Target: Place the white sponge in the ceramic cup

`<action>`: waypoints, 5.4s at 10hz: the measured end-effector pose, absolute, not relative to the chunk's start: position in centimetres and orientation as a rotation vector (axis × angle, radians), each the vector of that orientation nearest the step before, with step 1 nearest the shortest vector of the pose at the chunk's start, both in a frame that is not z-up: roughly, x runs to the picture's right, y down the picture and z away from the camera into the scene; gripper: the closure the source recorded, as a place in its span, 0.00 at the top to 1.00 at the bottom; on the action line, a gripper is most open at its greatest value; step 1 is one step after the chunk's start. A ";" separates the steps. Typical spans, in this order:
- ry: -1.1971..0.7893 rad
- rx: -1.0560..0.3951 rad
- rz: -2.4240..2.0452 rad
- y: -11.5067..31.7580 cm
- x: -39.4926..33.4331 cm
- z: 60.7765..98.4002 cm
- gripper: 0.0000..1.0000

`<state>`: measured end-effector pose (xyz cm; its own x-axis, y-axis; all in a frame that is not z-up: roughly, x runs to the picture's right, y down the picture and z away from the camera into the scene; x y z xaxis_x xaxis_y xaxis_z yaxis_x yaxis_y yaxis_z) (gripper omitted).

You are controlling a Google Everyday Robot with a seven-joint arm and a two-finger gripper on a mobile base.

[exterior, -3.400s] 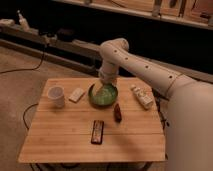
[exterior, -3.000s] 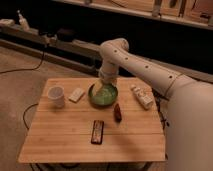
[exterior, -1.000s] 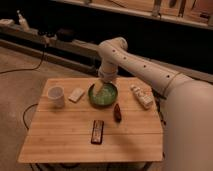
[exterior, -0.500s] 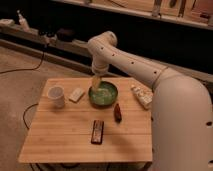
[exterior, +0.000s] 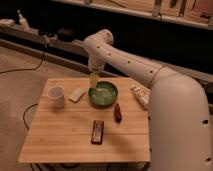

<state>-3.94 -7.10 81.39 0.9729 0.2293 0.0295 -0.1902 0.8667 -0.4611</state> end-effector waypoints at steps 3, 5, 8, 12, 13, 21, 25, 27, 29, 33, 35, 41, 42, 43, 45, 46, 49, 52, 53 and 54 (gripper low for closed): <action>-0.105 -0.475 0.191 -7.2 -4.4 81.6 0.80; -0.173 -0.493 0.103 -7.0 -6.8 82.1 0.80; -0.306 -0.593 -0.097 -5.0 -12.3 84.7 0.80; -0.369 -0.653 -0.236 -4.4 -15.8 88.7 0.80; -0.365 -0.652 -0.258 -4.6 -16.5 89.7 0.80; -0.288 -0.636 -0.388 -0.5 -18.8 95.9 0.80; -0.261 -0.670 -0.381 2.2 -18.6 97.6 0.80; -0.268 -0.673 -0.372 2.6 -18.6 98.0 0.80; -0.263 -0.676 -0.380 3.2 -18.2 98.7 0.77; -0.258 -0.672 -0.401 3.9 -17.8 99.4 0.46; -0.280 -0.675 -0.385 3.6 -17.9 99.0 0.46; -0.299 -0.563 -0.194 -10.3 -14.7 88.6 0.46; -0.318 -0.559 -0.221 -11.3 -15.8 86.3 0.46; -0.328 -0.557 -0.261 -11.5 -17.0 84.9 0.46; -0.340 -0.546 -0.386 -11.1 -21.1 82.3 0.46; -0.335 -0.542 -0.439 -10.7 -22.7 81.4 0.46; -0.304 -0.560 -0.572 -7.6 -27.1 80.5 0.46; -0.290 -0.617 -0.585 -4.7 -28.7 81.0 0.46; -0.293 -0.626 -0.583 -4.2 -29.0 81.0 0.46; -0.295 -0.637 -0.578 -3.6 -29.1 81.1 0.47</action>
<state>-29.14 -3.61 81.13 0.8036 -0.4139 0.4277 0.5892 0.6547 -0.4734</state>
